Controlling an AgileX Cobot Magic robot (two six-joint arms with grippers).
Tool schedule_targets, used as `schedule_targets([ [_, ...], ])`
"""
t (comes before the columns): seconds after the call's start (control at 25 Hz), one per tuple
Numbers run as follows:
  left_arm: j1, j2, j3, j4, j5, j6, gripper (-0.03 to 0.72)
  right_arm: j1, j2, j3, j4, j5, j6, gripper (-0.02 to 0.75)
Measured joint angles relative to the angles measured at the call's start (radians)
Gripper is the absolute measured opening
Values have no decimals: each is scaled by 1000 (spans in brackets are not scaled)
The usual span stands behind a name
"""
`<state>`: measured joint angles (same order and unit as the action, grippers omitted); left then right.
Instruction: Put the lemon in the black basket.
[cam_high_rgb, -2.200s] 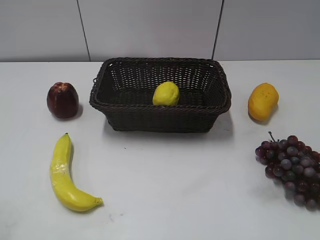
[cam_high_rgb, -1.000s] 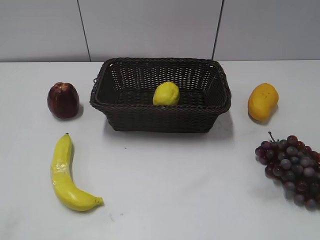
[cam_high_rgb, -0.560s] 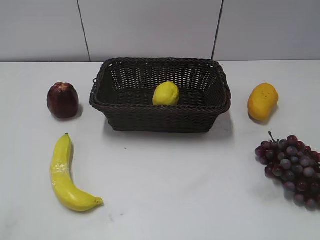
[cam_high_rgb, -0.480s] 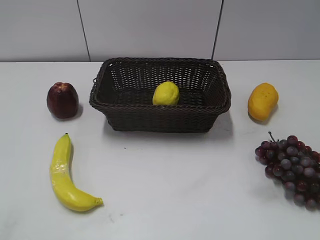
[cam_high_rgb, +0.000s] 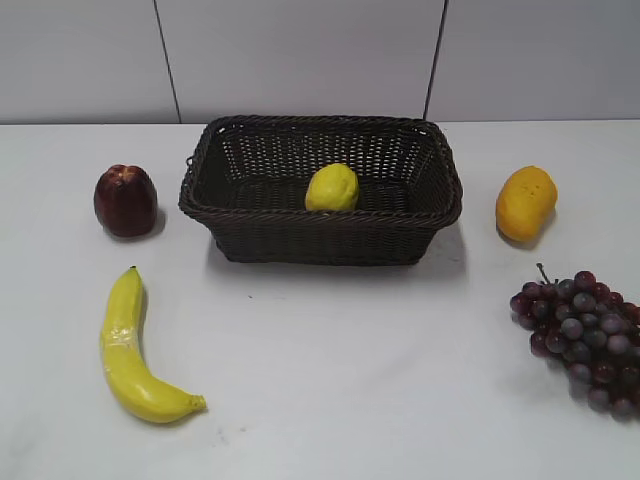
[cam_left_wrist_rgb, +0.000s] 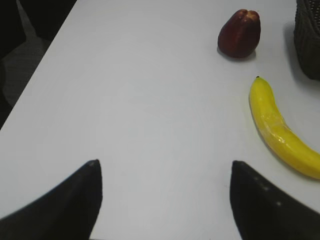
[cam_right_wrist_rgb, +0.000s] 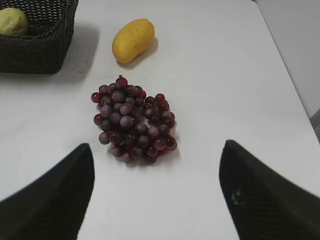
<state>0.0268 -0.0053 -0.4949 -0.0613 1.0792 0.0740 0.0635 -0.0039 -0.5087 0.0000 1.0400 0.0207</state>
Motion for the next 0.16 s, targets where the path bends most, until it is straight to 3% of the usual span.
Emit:
schedule_targets([
  [0.16,0,0,0,0,0,0,591,0,0,0,0,0,0,589],
])
